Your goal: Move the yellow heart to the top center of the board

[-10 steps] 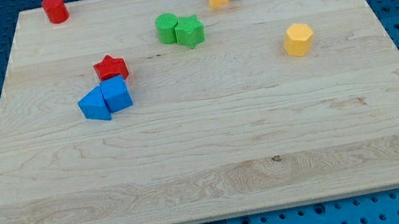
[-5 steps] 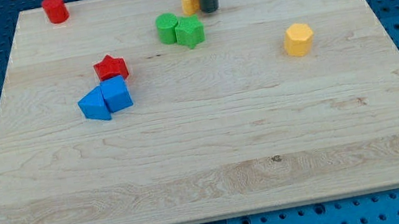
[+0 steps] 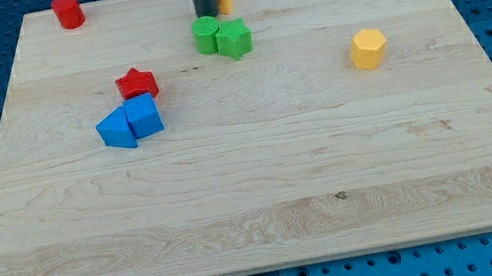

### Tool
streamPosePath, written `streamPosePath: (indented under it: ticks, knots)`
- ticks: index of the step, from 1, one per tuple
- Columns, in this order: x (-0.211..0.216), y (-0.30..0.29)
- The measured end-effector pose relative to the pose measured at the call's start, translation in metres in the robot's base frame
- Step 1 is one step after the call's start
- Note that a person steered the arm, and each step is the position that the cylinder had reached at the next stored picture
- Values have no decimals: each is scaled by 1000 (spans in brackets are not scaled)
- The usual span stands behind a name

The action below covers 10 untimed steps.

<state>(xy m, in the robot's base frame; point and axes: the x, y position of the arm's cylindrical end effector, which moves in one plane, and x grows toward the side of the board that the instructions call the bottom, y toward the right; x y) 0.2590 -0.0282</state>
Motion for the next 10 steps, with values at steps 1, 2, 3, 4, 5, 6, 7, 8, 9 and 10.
streamPosePath:
  ticks: [1,2,3,4,5,6,7,8,9,10]
  knots:
    - [0,0]
    - [2,0]
    - [17,0]
    - [32,9]
    - [33,15]
    - [31,15]
    - [18,15]
    - [-1,15]
    - [-4,15]
    - [-4,15]
